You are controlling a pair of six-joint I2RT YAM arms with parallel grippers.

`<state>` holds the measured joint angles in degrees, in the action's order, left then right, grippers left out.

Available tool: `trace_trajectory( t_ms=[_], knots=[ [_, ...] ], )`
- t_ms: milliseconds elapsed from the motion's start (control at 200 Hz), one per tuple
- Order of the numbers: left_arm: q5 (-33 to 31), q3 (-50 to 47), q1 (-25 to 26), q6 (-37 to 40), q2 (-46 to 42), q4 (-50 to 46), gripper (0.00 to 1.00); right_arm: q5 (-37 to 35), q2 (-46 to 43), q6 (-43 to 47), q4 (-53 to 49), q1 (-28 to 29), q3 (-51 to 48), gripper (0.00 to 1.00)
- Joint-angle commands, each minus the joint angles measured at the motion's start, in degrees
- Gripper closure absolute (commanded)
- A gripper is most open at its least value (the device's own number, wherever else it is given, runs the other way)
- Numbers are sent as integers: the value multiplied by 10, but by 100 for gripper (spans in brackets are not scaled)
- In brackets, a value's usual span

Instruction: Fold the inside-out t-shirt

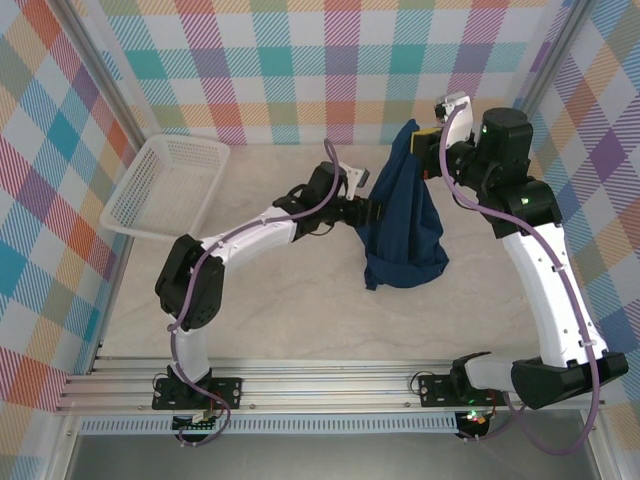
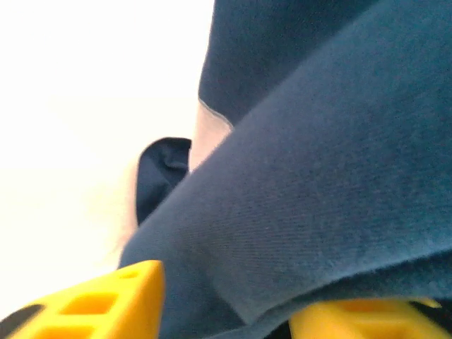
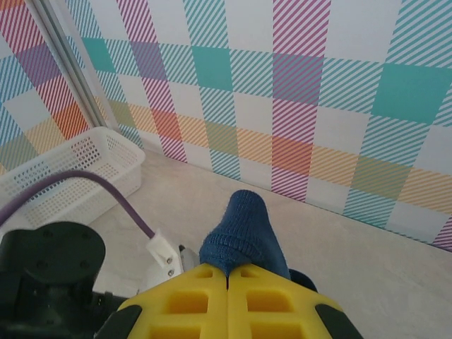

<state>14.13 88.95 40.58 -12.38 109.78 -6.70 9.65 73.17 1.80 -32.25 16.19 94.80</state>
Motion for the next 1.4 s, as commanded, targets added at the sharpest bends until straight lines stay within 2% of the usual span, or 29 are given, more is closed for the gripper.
trace_trajectory(
  t_ms=[0,130,305,440,675,900,1035,1170,1295,1355,1395],
  knots=[
    [33,14,-2,32,-24,-3,38,0,-15,6,20,0,0,100],
    [64,-24,-4,73,-76,5,29,2,-9,13,20,-1,-1,100],
    [81,-44,-23,92,-107,14,27,15,-4,11,20,-1,-1,100],
    [89,-22,-30,86,-93,11,30,19,-5,10,18,-1,-1,100],
    [79,45,-31,88,-43,-15,49,26,-3,7,18,-1,-1,100],
    [109,71,-30,82,-7,-19,45,27,-1,6,22,-1,-5,100],
    [112,85,-30,78,16,-18,49,28,1,4,23,-1,-7,100],
    [116,95,-30,74,32,-17,67,24,1,7,21,-1,-8,100],
    [107,98,-35,74,18,-19,92,-1,1,13,21,-3,-13,100],
    [90,102,-44,84,-8,-35,99,-22,4,20,16,-8,-9,100],
    [76,111,-52,94,-36,-60,100,-44,5,26,10,-14,4,100]
  ],
)
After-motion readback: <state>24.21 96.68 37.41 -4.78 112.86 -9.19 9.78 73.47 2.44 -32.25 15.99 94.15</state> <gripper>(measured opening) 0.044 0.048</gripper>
